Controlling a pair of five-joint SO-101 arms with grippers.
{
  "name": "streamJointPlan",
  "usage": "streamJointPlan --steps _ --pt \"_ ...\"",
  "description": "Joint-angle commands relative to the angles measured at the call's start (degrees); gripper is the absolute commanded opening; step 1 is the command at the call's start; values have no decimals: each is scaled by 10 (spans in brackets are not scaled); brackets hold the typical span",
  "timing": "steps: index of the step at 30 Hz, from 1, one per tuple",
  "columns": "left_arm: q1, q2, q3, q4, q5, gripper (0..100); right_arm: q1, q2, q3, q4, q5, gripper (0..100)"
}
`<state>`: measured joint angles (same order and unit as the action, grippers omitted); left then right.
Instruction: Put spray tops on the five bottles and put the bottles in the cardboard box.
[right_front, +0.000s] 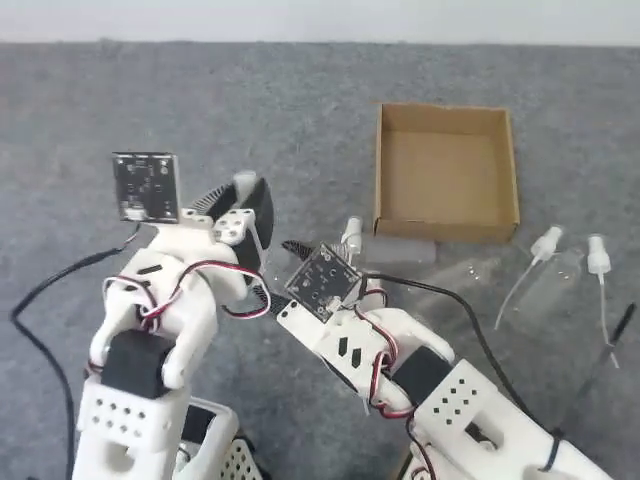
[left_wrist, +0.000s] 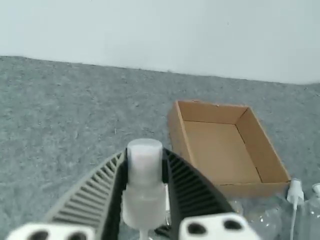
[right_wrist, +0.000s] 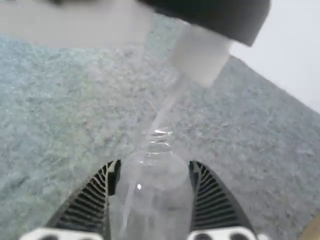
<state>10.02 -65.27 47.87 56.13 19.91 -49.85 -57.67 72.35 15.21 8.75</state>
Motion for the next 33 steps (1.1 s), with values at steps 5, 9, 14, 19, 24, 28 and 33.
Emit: streamJointPlan --steps 5,9,14,19,24,28,33 --pt "4 -15 -1 14 -8 54 29 -22 -3 -47 -41 6" --pt "8 -16 -5 29 -8 138 46 -22 -2 -47 -57 6" --pt "3 -14 -38 9 -8 141 46 -22 1 -44 -57 6" --pt "-3 28 -116 9 -30 141 46 -22 2 -41 -56 6" --pt "-68 167 -142 7 -32 121 46 -22 3 -41 -55 6" --pt "-86 220 -145 -4 -33 104 46 -22 3 -41 -55 6" --pt "-69 222 -113 2 -34 104 48 -22 3 -41 -55 6"
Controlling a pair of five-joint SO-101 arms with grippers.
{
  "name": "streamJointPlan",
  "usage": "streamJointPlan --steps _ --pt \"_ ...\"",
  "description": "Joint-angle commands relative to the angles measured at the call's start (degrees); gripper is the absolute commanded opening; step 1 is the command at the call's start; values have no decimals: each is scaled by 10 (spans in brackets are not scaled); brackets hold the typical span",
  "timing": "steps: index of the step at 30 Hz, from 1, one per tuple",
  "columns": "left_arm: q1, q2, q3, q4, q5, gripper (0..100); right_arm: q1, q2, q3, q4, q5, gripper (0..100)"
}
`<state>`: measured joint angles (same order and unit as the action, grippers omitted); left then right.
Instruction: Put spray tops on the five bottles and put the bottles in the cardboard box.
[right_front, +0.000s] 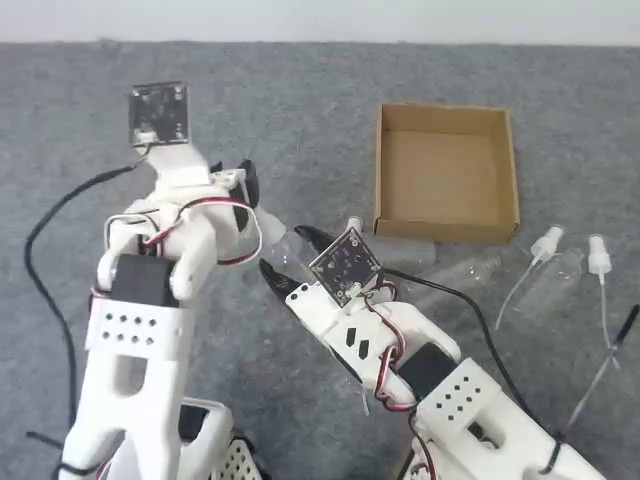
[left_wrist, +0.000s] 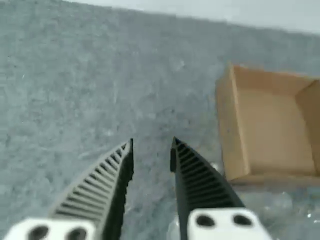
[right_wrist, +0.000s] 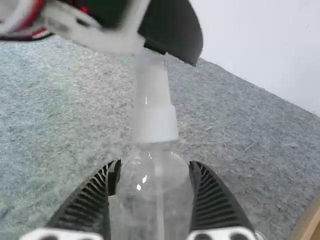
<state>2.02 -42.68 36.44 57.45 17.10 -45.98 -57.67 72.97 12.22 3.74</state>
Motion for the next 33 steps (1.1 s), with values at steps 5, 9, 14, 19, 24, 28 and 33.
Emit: streamJointPlan --steps 5,9,14,19,24,28,33 --pt "62 -3 22 -13 -36 104 7 -22 -4 -11 -5 6" --pt "88 -3 22 -10 -37 104 7 -22 -2 -11 -5 6" --pt "85 -4 -7 -10 -40 104 7 -22 2 -11 -5 6" --pt "39 -4 -99 41 -64 108 9 -22 2 -11 -5 6" --pt "-13 -4 -225 129 -91 109 10 -22 2 -11 -4 6" --pt "-36 -4 -240 183 -91 109 11 -22 2 -11 -4 6" --pt "-31 -39 -116 146 -92 109 64 -22 -11 -10 -7 6"
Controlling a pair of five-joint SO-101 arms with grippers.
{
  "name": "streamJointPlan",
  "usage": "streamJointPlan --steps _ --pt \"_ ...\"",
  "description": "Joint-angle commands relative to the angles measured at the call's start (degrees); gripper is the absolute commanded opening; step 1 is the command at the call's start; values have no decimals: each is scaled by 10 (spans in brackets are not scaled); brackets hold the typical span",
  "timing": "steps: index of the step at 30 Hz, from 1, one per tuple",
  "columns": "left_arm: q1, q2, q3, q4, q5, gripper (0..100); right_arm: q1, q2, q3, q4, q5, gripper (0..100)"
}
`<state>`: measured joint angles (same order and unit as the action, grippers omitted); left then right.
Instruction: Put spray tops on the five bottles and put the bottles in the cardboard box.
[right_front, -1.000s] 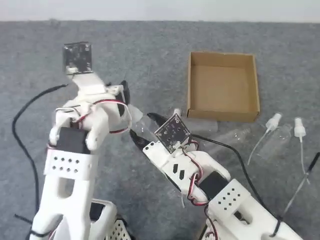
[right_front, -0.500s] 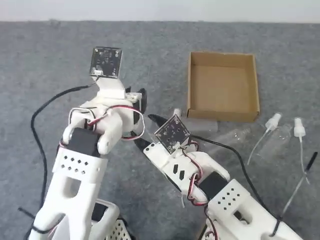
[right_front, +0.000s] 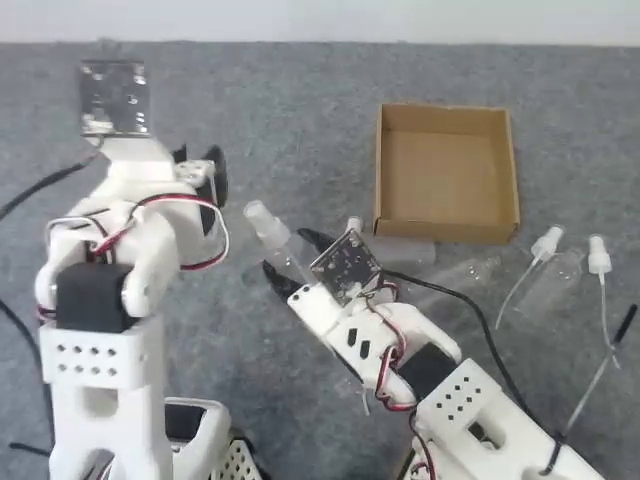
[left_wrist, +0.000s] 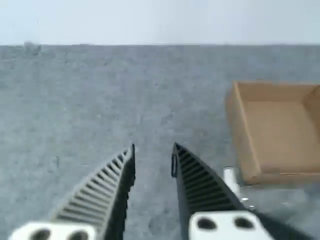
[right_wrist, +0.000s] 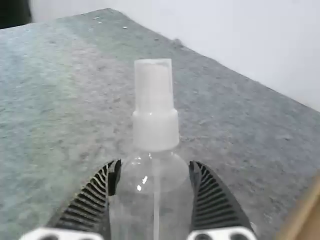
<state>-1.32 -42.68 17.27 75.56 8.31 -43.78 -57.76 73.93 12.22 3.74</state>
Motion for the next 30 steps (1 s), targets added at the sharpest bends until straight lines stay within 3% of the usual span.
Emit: streamJointPlan --steps 1,5,11,15,22,30 --pt "13 -57 114 -62 -4 109 59 -21 -27 -10 -8 6" --pt "55 -124 278 -163 -5 109 122 -14 -67 -10 -8 6" --pt "125 -161 413 -230 -6 118 157 13 -151 -9 -8 6" --pt "150 -173 447 -266 -8 186 154 108 -258 37 -11 6" --pt "156 -236 480 -272 -4 257 146 271 -416 109 -116 6" --pt "156 -286 501 -273 -4 279 94 264 -430 180 -114 6"
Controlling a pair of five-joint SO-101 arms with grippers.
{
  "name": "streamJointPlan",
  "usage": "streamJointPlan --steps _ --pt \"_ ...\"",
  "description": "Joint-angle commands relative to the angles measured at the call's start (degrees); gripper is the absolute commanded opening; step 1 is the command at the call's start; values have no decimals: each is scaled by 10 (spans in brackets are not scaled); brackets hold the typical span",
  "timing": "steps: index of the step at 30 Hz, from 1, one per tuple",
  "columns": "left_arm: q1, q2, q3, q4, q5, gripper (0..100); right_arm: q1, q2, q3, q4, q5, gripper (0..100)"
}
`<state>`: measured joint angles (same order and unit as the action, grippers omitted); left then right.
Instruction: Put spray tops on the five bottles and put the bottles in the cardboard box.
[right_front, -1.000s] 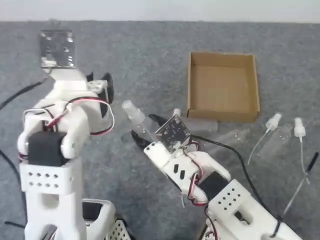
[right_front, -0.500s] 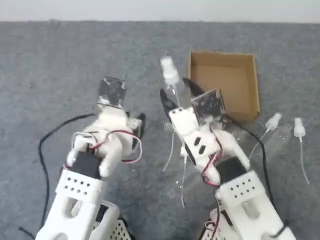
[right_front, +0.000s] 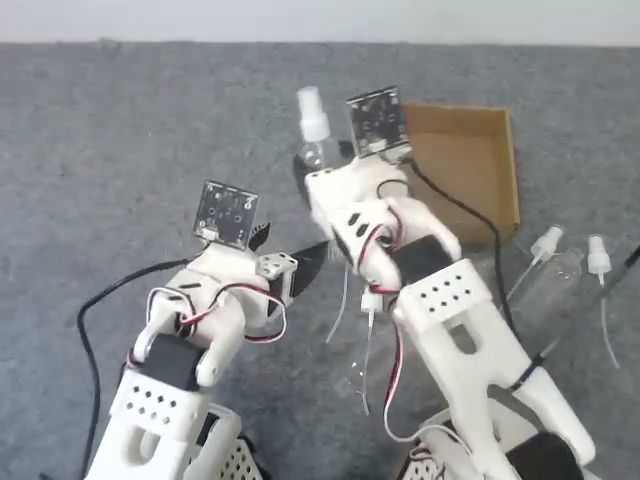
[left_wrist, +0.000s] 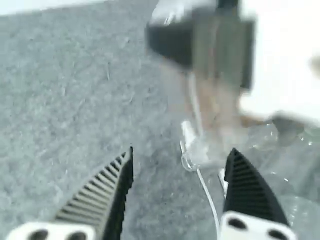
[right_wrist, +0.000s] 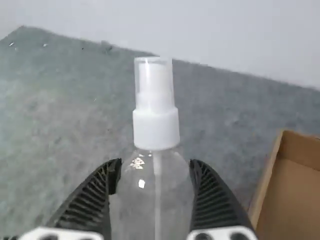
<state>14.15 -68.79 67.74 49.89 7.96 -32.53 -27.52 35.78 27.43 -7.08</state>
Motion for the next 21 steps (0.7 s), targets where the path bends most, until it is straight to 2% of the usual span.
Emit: streamJointPlan --steps 1,14,21 --pt "1 -25 -4 -16 0 279 -24 -51 -48 40 -6 6" --pt "1 -25 -3 -16 -1 277 -31 -184 -48 151 38 6" --pt "1 -29 1 -16 -1 276 -17 -185 -55 149 50 6"
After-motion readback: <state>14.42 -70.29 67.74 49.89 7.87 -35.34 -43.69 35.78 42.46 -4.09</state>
